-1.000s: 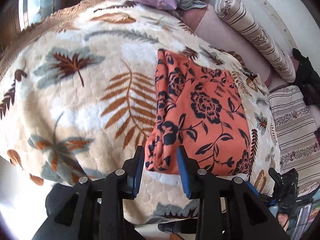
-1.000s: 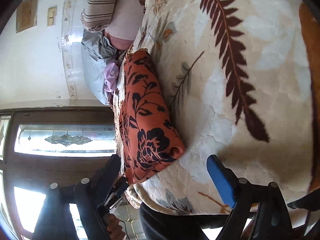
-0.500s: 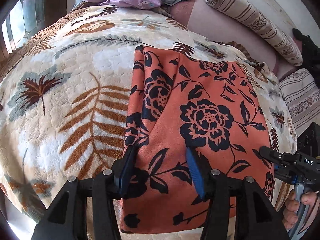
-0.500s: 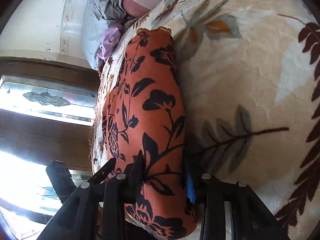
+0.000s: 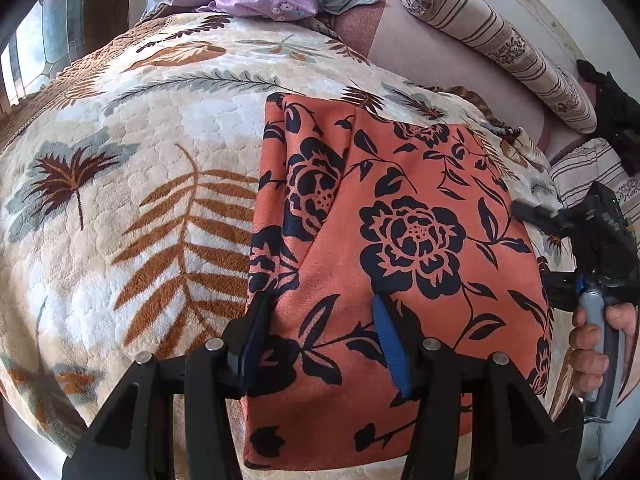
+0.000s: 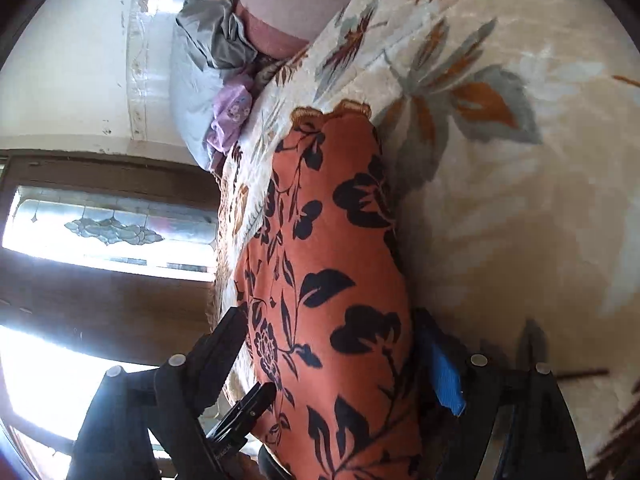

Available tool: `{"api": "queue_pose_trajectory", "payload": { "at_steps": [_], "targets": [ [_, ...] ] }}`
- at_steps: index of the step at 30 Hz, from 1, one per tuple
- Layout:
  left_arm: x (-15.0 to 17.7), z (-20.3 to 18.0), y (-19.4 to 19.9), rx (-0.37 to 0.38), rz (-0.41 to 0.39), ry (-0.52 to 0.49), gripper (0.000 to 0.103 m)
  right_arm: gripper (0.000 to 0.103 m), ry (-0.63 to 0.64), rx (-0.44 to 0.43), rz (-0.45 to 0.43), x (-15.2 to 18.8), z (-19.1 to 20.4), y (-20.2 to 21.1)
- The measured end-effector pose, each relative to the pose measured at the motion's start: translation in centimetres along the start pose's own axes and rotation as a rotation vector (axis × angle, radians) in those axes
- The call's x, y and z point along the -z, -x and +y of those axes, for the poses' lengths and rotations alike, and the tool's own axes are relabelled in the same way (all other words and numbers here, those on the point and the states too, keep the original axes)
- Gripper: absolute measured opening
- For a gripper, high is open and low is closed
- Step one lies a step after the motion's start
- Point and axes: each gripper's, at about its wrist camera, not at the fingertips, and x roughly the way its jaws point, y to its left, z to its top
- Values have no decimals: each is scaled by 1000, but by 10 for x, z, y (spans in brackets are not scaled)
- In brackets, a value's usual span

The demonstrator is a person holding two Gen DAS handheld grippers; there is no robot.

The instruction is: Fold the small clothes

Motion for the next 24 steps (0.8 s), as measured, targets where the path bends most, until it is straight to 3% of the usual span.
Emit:
{"api": "queue_pose_trajectory", "payload": {
  "at_steps": [1,3,6,9,10,12,15,16,17,21,23,24],
  "targets": [
    [0,1,0,7,1,3,55,37,42,55,-20,5,4,1],
    [1,2,0,14,-4,-6,55,35,34,86,-65,16,-2,5],
    [3,0,1,0,-11,-17,56,40,-42,36,-64,18,-15,4],
    [2,2,2,11,-7,-6,56,62,5,39,-105,11,7,15],
    [2,3,2,16,-7,-3,56,77,17,36,-137,6,14,19],
    [3,3,2,12,-9,-9,56,87,-3,30,-168,-9,18,19],
    [2,1,2,7,-9,-7,56,87,-56,31,-84,-30,9,-7],
    [3,1,3,8,-9,-7,56,71,-30,43,-49,-32,8,-14],
    [2,2,3,12,-10,-5,56,40,5,116,-38,-31,9,-19],
    [3,0,2,0,-13,-20,56,40,-67,121,-101,-18,-7,-14],
    [2,-3,3,-12,-12,-25,56,60,-42,173,-139,-11,4,-6],
    [2,-3,3,-8,-11,-23,56,60,-6,190,-149,-5,9,5]
  ]
}}
